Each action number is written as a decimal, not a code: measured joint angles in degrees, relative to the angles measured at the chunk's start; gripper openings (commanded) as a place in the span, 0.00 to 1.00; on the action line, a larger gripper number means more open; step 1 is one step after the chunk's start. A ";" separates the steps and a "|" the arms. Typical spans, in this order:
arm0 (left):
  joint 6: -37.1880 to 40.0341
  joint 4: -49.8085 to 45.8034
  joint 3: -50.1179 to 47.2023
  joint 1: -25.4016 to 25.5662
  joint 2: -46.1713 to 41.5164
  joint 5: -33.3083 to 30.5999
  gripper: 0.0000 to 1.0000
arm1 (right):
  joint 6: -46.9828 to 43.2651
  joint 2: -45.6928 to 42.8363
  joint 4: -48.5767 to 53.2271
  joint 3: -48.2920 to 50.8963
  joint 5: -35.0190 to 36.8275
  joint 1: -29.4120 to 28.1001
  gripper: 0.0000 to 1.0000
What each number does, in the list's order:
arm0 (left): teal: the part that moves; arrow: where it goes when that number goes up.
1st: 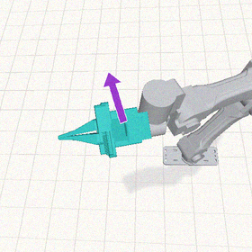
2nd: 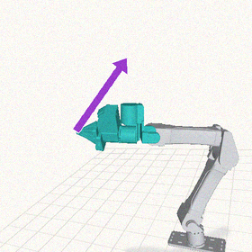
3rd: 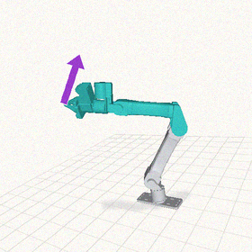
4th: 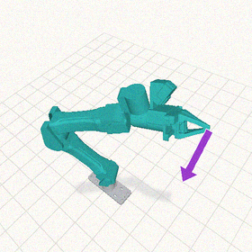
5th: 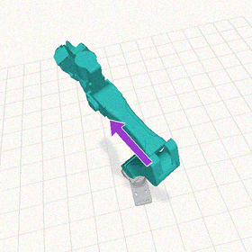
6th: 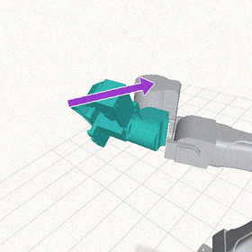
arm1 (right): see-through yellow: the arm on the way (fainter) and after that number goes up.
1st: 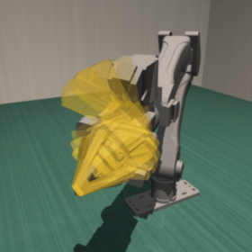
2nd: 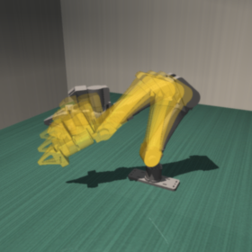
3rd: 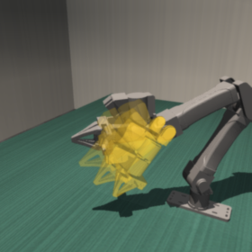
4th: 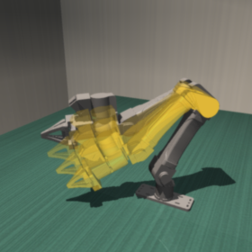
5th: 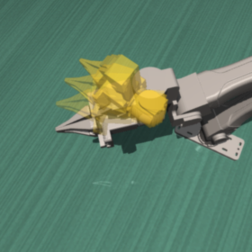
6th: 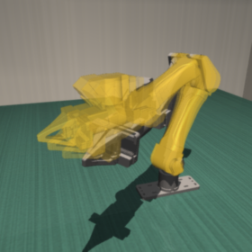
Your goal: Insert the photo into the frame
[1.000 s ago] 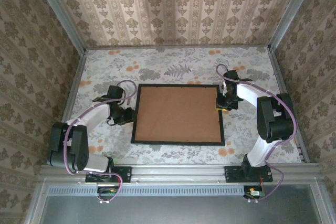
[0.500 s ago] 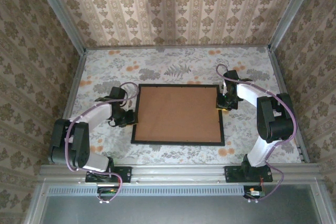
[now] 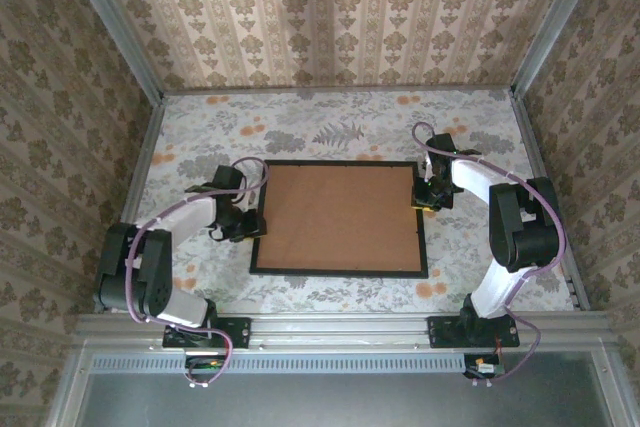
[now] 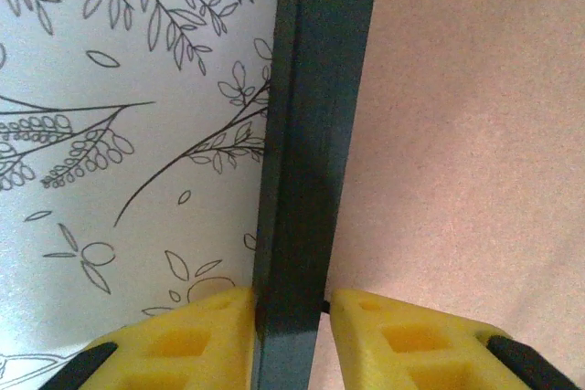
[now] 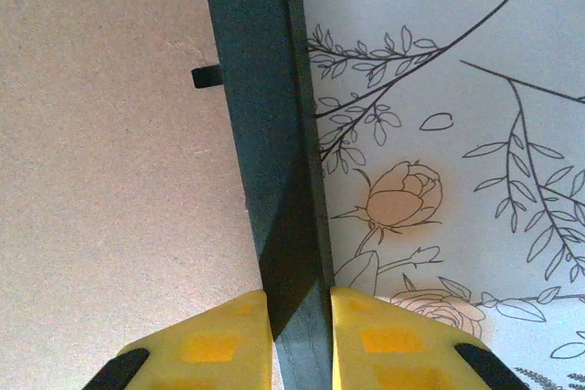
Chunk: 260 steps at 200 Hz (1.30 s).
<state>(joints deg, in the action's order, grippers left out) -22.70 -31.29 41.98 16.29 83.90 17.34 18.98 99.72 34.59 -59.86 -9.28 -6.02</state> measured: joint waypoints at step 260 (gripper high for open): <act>2.12 5.62 12.46 -3.17 6.91 -5.77 0.41 | -0.02 0.04 -0.76 0.00 0.04 0.35 0.19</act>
<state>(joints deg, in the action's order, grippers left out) -20.58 -25.67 54.43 13.13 90.80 11.57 18.96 99.77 33.82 -59.86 -9.23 -5.67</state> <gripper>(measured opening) 0.411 0.194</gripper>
